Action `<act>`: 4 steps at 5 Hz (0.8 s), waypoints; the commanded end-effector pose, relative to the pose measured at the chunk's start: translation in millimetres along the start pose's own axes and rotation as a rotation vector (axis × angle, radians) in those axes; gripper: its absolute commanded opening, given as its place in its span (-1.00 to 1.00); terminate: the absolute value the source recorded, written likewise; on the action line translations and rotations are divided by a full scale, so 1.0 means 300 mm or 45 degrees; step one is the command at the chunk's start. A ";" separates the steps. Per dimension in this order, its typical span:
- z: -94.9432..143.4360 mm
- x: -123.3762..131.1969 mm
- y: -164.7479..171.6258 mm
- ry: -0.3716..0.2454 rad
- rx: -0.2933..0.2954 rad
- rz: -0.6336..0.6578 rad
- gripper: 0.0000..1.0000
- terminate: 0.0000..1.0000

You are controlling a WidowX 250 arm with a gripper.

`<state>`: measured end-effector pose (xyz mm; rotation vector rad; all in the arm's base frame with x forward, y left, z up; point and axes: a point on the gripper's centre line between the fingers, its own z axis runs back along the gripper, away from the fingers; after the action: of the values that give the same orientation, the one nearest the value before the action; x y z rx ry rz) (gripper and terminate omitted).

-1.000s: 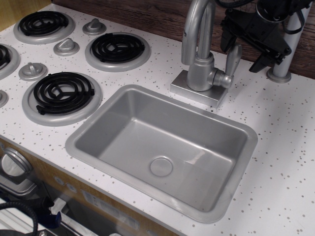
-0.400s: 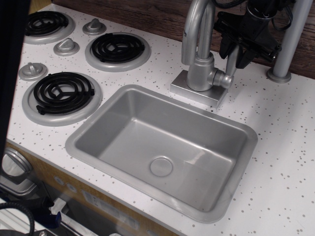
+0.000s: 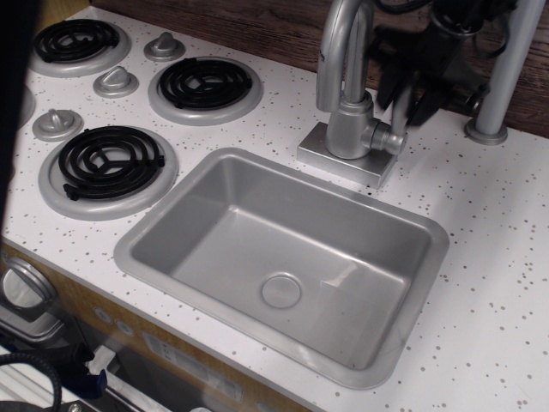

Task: Lever vertical to front

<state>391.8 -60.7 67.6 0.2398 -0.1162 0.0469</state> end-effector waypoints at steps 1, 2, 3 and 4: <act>0.062 -0.046 -0.036 0.056 -0.073 0.049 -1.00 -1.00; 0.016 -0.051 -0.030 0.079 -0.130 0.052 -1.00 -1.00; -0.043 -0.063 -0.030 0.076 -0.187 0.065 -1.00 -1.00; -0.075 -0.066 -0.030 0.077 -0.218 0.069 -1.00 -1.00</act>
<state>370.9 -61.8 32.0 0.0786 -0.0353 0.1077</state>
